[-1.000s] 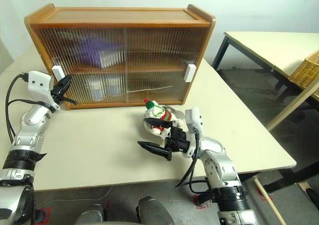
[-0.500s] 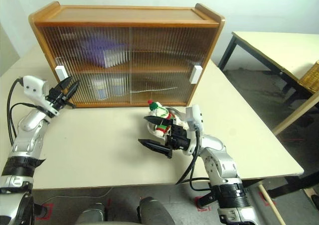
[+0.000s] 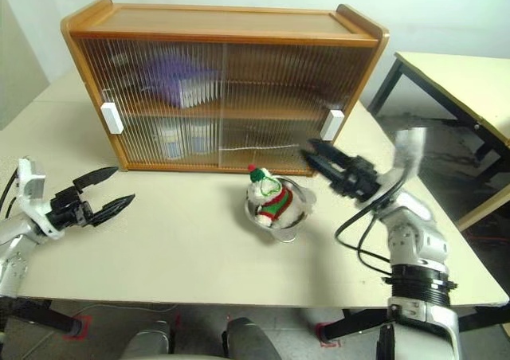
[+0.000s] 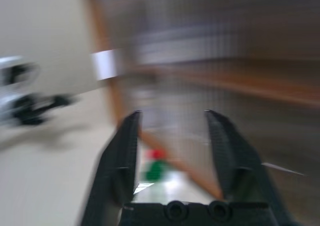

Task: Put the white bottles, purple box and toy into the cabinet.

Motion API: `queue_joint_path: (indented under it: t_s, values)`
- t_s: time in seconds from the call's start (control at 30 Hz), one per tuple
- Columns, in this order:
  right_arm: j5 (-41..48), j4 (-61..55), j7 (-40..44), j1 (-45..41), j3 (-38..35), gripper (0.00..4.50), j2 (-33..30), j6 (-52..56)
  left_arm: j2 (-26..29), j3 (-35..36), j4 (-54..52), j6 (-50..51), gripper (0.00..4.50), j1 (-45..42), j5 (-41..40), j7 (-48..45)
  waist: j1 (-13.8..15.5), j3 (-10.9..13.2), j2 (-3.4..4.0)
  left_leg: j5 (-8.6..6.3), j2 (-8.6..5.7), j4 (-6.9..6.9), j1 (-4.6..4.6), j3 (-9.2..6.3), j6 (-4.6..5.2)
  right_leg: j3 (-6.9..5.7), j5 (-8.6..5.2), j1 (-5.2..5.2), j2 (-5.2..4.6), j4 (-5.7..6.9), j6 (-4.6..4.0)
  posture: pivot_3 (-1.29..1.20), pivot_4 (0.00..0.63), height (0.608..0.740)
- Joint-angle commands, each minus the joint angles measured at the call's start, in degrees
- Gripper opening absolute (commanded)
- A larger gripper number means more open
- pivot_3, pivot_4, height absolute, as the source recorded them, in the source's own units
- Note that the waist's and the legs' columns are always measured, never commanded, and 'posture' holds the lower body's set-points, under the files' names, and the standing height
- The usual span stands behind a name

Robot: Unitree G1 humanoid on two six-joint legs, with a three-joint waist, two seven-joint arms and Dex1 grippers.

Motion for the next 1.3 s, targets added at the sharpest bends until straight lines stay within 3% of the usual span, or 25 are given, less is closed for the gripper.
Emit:
queue_joint_path:
  t_s: [0.03, 0.13, 0.27, 0.63, 1.0, 1.3]
  values:
    - [-2.63, 3.57, -2.82, -0.62, -1.86, 0.97, -1.36, -2.27, -0.24, 0.22, -1.94, 1.72, 4.5, 0.54, -0.7, -0.96, 0.01, -0.08, 0.1, 0.0, 0.02, 0.0, 0.01, 0.0, 0.01, 0.0, 0.0, 0.0, 0.01, 0.0, 0.0, -0.15, 0.0, 0.74]
    - [-4.22, 5.03, -5.25, -0.88, -2.43, 0.02, -1.76, -3.55, -0.69, -0.33, -3.0, 3.01, 4.5, 1.25, -0.79, -1.95, -0.17, -0.15, 0.21, 0.0, 0.03, 0.03, 0.03, 0.0, 0.02, 0.02, 0.01, 0.01, 0.01, 0.09, 0.0, -0.15, 0.0, 0.74]
    - [-6.2, 7.03, -6.99, -1.47, -2.16, 0.02, -1.67, -5.5, -1.21, -1.08, -4.71, 5.66, 4.5, 2.88, -2.09, -4.11, -0.69, -0.26, 0.39, -0.01, 0.03, 0.03, 0.09, 0.08, 0.03, 0.06, -0.02, 0.0, 0.02, 0.2, 0.06, -0.16, 0.0, 0.74]
    - [-12.63, 10.64, -16.93, -8.0, -0.17, 0.02, -0.43, -8.57, 0.82, -2.36, -1.17, -0.54, 4.5, 4.85, 4.11, -9.3, -1.53, -0.31, 0.48, -0.01, 0.18, 0.04, 0.14, 0.0, 0.06, 0.14, -0.07, -0.14, -0.01, 0.56, 0.0, -0.15, 0.0, 0.74]
    - [-14.74, 11.7, -17.55, -11.2, 2.71, 0.02, 0.79, -6.55, -3.89, -0.51, -2.75, -3.54, 4.5, 4.55, 0.78, -8.02, -1.28, -0.35, 0.55, -0.01, 0.21, 0.03, 0.08, -0.14, 0.06, 0.14, -0.18, -0.22, 0.01, 0.67, -0.1, -0.13, 0.0, 0.74]
    - [-15.58, 10.8, -18.88, -12.2, 4.11, 0.02, 1.97, -6.23, -3.82, -0.88, -2.05, -4.52, 4.5, 4.45, 1.49, -7.67, -1.14, -0.36, 0.56, -0.01, 0.21, 0.03, 0.11, -0.13, 0.06, 0.12, -0.32, -0.2, 0.01, 0.72, 0.16, -0.12, 0.0, 0.74]
